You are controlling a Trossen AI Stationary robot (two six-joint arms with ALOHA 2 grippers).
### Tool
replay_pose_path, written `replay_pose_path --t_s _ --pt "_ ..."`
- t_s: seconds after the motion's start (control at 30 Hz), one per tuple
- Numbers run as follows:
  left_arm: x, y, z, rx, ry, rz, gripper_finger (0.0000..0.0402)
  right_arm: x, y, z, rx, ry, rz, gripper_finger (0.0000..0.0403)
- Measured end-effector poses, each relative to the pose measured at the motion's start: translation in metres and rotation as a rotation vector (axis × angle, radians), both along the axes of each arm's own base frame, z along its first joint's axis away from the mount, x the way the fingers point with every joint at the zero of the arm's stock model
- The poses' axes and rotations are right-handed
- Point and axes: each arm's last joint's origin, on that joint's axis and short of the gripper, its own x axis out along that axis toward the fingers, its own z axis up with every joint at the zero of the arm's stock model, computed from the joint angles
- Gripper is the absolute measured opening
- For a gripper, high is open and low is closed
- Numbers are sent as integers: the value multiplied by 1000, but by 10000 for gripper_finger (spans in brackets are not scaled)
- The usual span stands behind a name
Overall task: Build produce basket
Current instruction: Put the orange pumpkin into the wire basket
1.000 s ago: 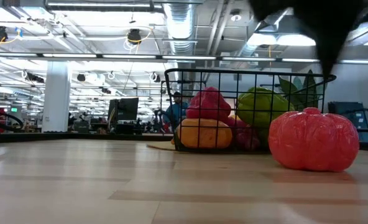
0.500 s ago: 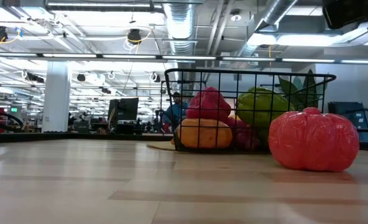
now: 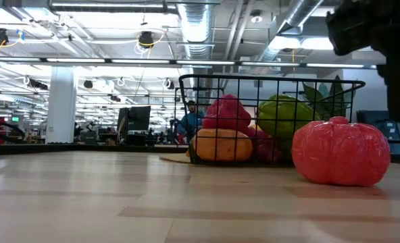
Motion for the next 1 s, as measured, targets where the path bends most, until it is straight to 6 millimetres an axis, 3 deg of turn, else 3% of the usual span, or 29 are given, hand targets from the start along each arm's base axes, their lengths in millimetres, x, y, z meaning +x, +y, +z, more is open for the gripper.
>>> replay_pose_path --t_s 0.23,0.4,0.73,1.0 --pt "0 0 0 -10 -4 11 0 15 -5 -3 19 -58 72 234" --pt "4 0 -3 -65 6 41 0 21 -11 -1 10 -88 87 255" --pt "25 -11 -59 -140 169 170 0 24 -18 -2 -26 -81 121 256" --pt "51 -35 -100 -288 97 116 0 24 -19 -3 -43 -86 124 256"
